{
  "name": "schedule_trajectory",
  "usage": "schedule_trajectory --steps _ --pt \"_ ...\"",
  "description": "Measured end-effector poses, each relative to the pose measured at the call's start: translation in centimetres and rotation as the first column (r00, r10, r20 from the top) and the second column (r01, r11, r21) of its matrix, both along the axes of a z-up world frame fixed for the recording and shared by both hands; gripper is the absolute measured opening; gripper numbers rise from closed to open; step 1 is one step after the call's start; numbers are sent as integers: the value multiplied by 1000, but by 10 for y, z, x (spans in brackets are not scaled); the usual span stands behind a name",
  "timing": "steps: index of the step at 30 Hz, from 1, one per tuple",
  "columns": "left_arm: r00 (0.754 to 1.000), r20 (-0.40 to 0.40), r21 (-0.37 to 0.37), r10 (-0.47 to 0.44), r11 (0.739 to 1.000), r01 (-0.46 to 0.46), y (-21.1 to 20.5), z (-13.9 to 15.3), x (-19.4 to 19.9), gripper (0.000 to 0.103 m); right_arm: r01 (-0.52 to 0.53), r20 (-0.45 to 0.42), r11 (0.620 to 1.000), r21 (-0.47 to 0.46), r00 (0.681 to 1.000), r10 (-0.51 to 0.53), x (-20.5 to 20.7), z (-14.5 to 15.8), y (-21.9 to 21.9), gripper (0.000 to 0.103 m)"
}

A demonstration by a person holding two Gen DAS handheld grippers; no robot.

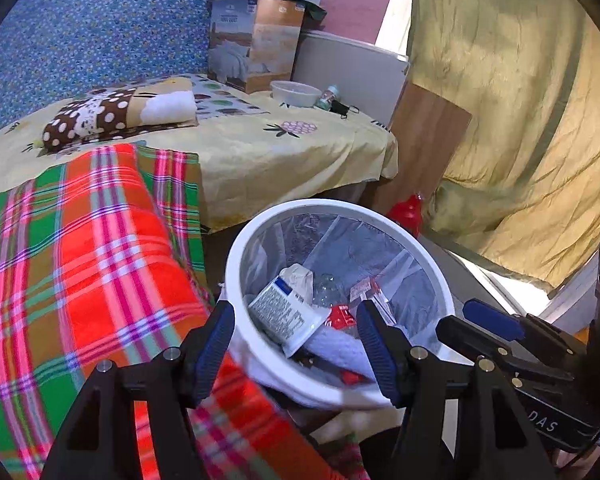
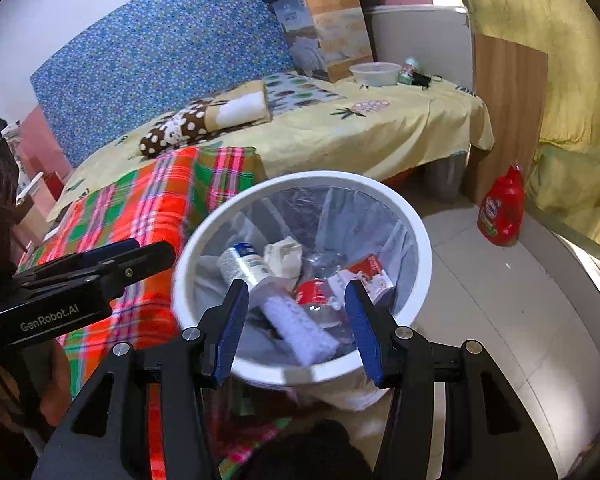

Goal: Collect trash

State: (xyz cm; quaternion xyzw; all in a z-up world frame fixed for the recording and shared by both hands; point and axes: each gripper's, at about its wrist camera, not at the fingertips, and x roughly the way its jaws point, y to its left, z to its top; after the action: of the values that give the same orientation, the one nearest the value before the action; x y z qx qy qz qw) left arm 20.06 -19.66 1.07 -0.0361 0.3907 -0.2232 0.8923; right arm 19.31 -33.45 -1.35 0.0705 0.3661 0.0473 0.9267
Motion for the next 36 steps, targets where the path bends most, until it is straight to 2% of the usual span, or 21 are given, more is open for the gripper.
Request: schedule_trajectory --steps 16,27,36 --pt "992 86 11 93 995 -94 57 31 -88 63 -44 82 998 -37 996 47 -48 18 43 52" --pt "988 83 19 129 991 -131 86 29 -129 63 -95 92 994 -54 991 100 -77 17 68 52" --pt "985 99 30 138 989 -142 91 32 -151 63 -94 101 994 -57 990 99 -90 17 74 52"
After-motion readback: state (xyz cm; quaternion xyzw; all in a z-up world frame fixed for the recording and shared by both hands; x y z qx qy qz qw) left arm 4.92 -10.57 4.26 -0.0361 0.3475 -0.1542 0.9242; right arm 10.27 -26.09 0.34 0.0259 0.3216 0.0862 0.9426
